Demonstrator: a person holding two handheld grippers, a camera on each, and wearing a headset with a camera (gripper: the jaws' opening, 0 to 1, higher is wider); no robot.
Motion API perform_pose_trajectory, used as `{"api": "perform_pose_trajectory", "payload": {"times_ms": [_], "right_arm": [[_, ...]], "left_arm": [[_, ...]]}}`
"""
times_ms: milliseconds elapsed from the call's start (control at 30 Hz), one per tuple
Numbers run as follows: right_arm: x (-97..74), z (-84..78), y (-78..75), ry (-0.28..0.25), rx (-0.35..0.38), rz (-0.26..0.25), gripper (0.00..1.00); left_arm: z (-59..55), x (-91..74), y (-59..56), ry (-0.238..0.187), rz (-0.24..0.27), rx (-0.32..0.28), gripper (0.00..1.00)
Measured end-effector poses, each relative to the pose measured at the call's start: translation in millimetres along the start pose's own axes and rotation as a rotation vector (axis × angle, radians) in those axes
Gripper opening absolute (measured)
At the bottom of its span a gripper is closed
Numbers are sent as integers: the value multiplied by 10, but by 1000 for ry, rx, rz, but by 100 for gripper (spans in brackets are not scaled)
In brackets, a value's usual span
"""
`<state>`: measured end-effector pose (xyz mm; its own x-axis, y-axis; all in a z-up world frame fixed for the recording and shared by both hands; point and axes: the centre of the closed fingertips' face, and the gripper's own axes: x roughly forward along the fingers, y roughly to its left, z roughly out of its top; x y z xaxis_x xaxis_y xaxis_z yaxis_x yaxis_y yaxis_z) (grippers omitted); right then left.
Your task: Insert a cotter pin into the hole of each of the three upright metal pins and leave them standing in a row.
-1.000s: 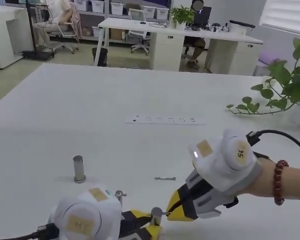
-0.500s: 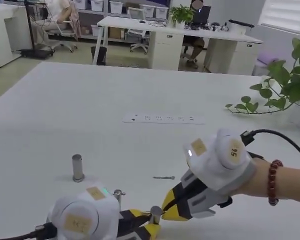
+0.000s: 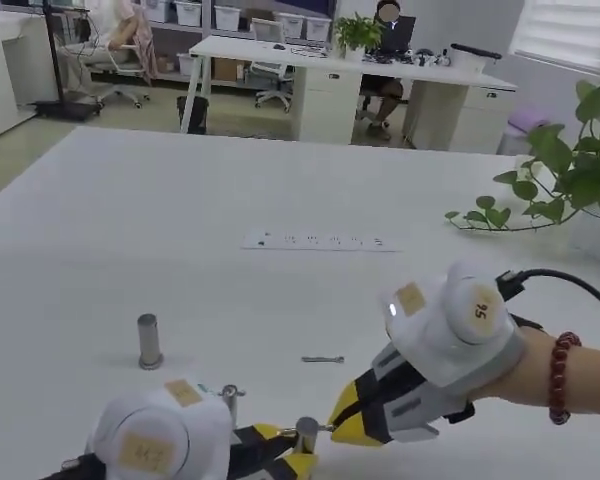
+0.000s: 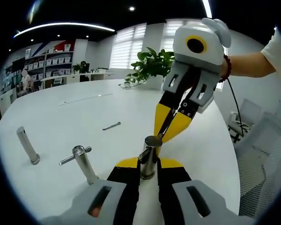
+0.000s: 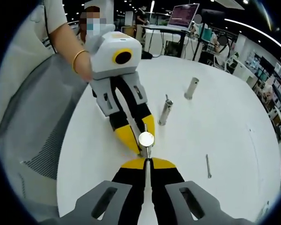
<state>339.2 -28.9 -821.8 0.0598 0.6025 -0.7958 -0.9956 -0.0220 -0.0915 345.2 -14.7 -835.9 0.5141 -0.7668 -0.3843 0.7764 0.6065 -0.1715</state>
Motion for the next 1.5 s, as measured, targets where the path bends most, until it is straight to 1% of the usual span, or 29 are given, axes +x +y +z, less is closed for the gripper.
{"api": "perform_pose_trajectory", "payload": {"times_ms": [367,533,633,767,933,1000,1100,1167,1267,1367,1500], "right_arm": [[33,66,5,-5,-3,0,4],[34,65,9,-10,19,-3,4],[33,64,8,-14,31,-5,5],[42,56,3,-9,42,-13,10],[35,96,13,-28,64,-11,15],[32,110,10,-35,71,-12,16],[36,126,16,-41,76,-11,16],[37,135,30,-40,75,-8,16],[36,152,37,-43,75,-9,17],[41,156,37,-44,78,-10,18],[54,192,28,-61,90,-14,19]], "left_arm": [[-4,-1,-5,7,-11,7,12],[-3,1,-5,9,-14,8,12],[2,8,-8,23,-12,18,12],[-2,14,-5,33,-12,23,13],[48,-4,7,26,-14,26,18],[50,-16,9,28,-14,31,21],[29,-41,14,34,-14,24,22],[-6,-74,17,48,-13,24,24],[-31,-158,27,57,-12,34,26],[-35,-236,23,52,-15,40,29],[-46,-327,12,52,-18,51,32]]}}
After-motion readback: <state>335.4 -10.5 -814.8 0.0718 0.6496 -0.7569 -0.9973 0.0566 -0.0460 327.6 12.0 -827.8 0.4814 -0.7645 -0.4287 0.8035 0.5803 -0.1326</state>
